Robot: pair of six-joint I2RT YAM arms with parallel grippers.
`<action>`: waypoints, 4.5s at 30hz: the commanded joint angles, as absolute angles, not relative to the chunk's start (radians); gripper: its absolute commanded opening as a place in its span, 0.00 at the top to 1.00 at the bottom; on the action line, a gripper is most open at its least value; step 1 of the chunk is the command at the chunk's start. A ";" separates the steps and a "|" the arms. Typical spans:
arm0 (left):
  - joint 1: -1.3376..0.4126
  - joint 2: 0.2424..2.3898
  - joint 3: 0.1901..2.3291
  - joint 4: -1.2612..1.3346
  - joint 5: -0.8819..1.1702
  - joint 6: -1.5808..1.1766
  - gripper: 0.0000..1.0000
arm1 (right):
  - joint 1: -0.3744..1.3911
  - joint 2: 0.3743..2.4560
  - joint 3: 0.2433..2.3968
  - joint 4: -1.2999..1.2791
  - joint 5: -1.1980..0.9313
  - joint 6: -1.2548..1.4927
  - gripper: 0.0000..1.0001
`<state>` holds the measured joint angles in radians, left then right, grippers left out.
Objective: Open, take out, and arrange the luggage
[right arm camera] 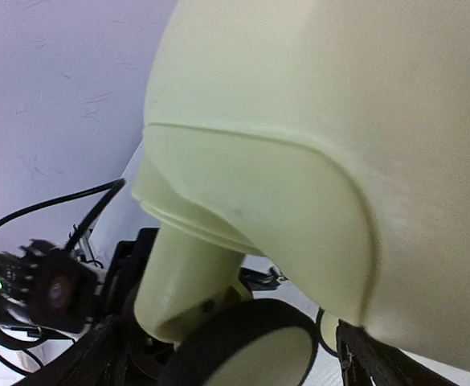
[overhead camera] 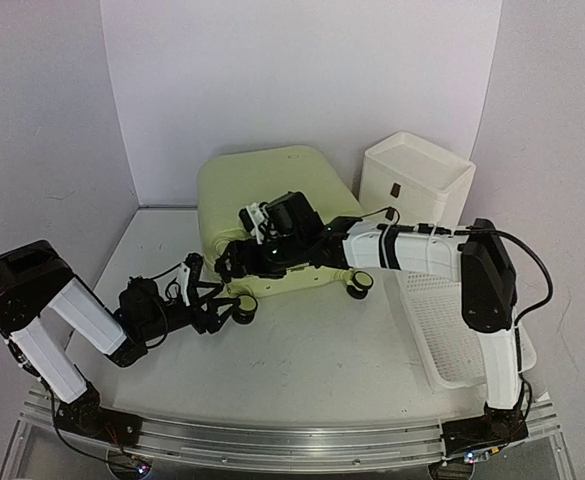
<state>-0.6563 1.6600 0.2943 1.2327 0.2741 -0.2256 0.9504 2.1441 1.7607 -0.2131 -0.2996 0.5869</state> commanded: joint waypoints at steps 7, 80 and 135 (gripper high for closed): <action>-0.673 1.200 0.253 0.894 0.253 -0.162 0.07 | 0.922 1.926 1.486 0.025 -0.221 0.470 0.12; -0.578 1.305 0.814 0.030 0.369 -0.647 0.70 | 0.941 1.713 1.022 0.262 -0.069 0.393 0.17; -0.750 1.419 1.355 0.040 0.343 -1.038 1.00 | 1.063 1.938 1.009 0.699 0.143 0.410 0.35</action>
